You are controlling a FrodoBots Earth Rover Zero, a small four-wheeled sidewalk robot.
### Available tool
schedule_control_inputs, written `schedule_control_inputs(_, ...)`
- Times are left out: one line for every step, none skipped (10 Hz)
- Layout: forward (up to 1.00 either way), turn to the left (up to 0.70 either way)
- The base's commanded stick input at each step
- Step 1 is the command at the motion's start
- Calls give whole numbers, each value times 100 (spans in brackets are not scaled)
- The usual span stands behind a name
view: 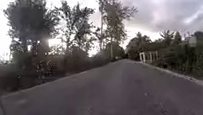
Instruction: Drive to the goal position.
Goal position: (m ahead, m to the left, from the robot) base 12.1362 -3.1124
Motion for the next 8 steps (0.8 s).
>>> schedule_control_inputs(70, -28)
schedule_control_inputs(70, -16)
schedule_control_inputs(70, 0)
schedule_control_inputs(70, 0)
schedule_control_inputs(70, 0)
schedule_control_inputs(70, 0)
schedule_control_inputs(70, 0)
schedule_control_inputs(70, 0)
